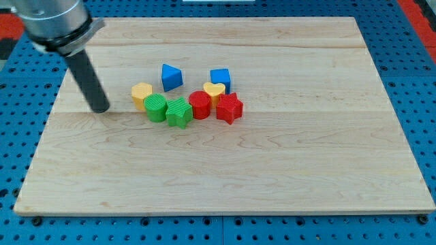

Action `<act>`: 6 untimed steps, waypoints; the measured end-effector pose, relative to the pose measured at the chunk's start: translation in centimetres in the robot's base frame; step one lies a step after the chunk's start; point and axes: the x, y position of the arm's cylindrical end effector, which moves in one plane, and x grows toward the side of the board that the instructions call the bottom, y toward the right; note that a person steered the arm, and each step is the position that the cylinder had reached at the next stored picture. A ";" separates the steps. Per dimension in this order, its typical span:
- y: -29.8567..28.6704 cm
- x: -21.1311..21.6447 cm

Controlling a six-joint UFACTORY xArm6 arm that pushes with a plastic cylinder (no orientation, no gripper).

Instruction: Push the yellow heart into the yellow hexagon

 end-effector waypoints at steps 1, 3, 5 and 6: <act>3.4 -1.1; 0.0 -2.6; 13.3 -12.0; 24.4 -8.5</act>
